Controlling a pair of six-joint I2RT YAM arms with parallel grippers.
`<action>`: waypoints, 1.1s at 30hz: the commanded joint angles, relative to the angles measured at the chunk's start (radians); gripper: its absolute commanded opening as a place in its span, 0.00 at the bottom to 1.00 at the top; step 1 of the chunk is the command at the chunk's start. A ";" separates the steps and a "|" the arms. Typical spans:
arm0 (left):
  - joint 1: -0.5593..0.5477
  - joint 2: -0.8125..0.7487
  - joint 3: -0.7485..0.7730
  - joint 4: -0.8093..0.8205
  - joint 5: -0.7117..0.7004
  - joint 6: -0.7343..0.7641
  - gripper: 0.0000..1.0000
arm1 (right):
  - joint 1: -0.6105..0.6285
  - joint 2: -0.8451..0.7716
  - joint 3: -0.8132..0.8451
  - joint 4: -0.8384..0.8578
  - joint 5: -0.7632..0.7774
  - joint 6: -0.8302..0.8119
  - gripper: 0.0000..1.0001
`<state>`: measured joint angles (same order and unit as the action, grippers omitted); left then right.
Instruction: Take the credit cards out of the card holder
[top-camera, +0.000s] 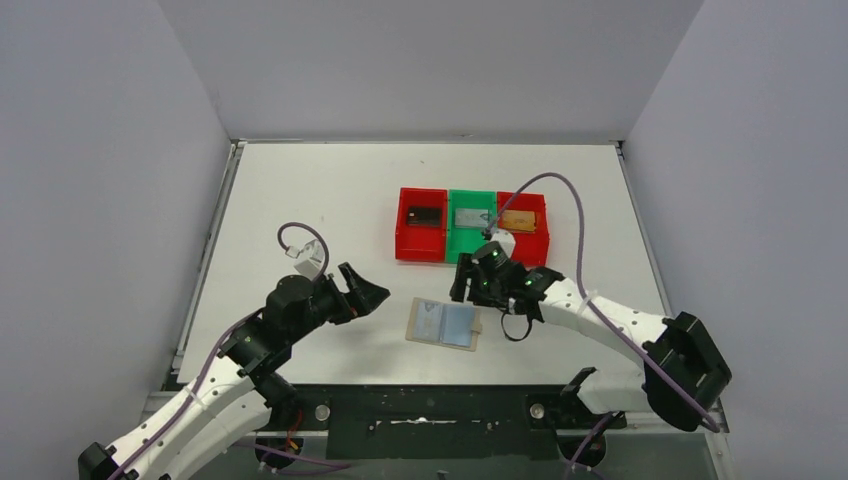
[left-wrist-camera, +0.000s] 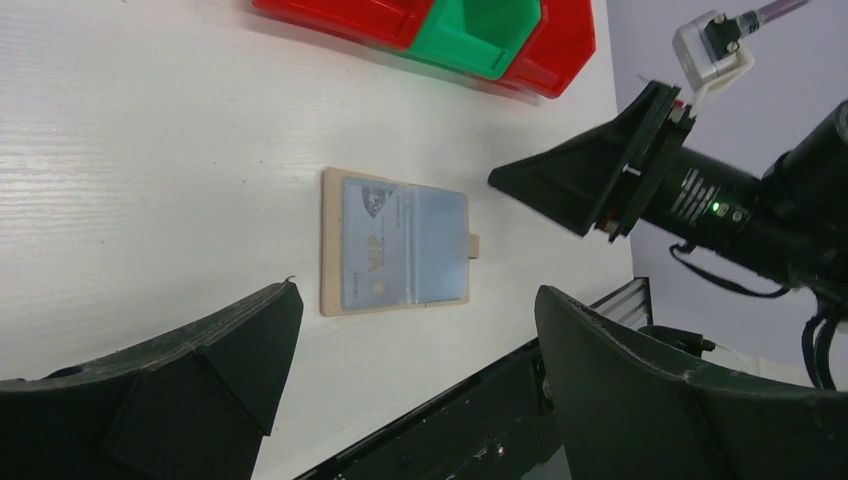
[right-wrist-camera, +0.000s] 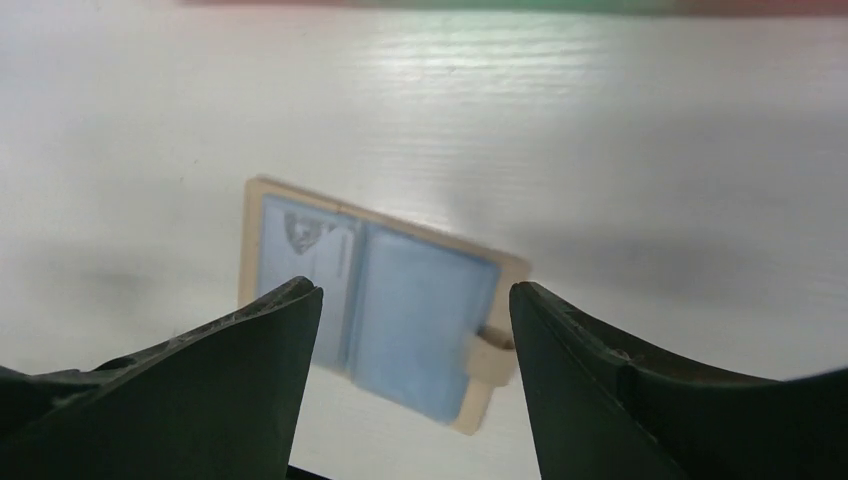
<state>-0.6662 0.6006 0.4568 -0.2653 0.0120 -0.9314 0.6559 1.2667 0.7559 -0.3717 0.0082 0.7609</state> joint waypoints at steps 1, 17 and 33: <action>0.004 -0.002 0.036 0.054 -0.011 0.002 0.88 | 0.194 0.030 0.057 0.010 0.217 0.213 0.69; 0.004 -0.051 0.029 -0.003 -0.065 -0.028 0.84 | 0.365 0.335 0.274 -0.085 0.329 0.255 0.63; 0.003 -0.163 0.029 -0.088 -0.174 -0.060 0.83 | 0.405 0.515 0.351 -0.193 0.333 0.256 0.59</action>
<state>-0.6655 0.4515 0.4568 -0.3607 -0.1352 -0.9813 1.0538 1.7603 1.0767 -0.5400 0.3054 1.0115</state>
